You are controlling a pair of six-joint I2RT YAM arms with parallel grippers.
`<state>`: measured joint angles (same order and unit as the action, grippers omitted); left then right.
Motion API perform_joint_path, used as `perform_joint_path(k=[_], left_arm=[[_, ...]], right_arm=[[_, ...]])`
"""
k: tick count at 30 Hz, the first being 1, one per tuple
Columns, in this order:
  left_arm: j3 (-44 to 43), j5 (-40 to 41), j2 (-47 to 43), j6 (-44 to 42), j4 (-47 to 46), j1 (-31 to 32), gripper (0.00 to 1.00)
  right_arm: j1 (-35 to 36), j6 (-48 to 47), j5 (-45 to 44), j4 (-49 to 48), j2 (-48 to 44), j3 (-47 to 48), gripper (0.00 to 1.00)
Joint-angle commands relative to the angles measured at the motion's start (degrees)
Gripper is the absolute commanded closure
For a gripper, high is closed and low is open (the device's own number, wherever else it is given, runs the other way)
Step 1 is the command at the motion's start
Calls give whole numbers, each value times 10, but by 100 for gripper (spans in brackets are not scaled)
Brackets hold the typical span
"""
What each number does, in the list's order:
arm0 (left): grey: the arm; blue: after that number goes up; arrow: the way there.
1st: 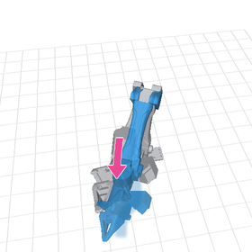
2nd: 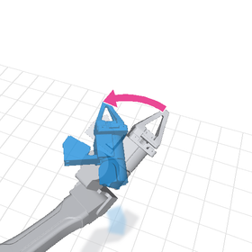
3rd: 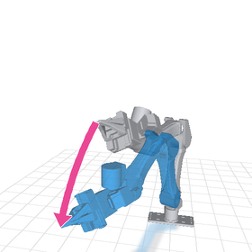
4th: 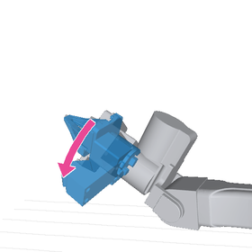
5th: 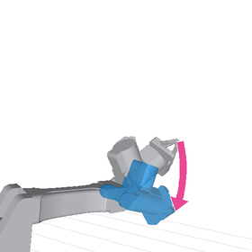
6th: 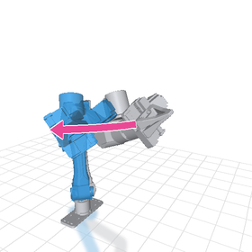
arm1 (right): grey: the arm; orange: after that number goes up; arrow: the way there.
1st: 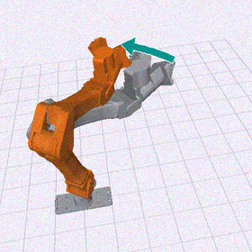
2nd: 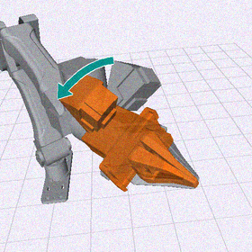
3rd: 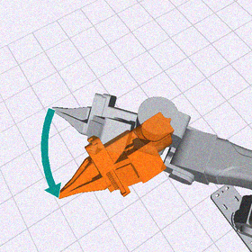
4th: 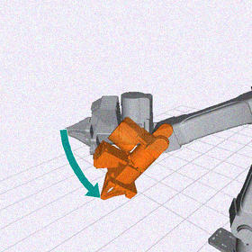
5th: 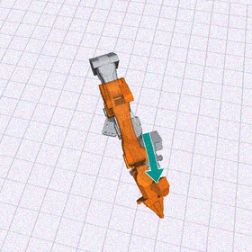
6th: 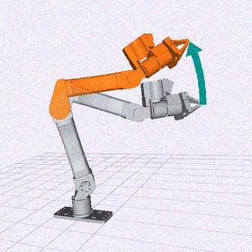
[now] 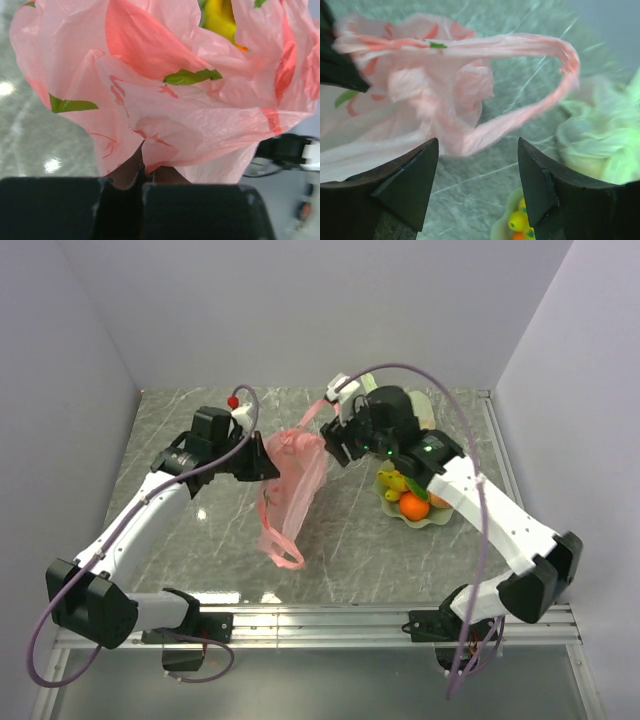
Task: Place the fake fruits into the plastic bag and tie a complex knot
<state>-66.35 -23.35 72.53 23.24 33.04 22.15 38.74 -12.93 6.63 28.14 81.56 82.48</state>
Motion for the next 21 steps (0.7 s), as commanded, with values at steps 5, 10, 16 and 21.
perform_joint_path(k=[5,10,16,21], left_arm=[[-19,-96,33,140,39,-37,100],[-29,-103,61,152,38,-43,100],[-5,-146,66,170,22,-47,100],[14,-187,66,166,12,-66,100]], right_arm=[[3,-34,147,68,-58,105,46],[26,-10,231,75,-28,146,52],[122,-47,146,19,11,81,58],[131,-75,96,-49,46,-46,56]])
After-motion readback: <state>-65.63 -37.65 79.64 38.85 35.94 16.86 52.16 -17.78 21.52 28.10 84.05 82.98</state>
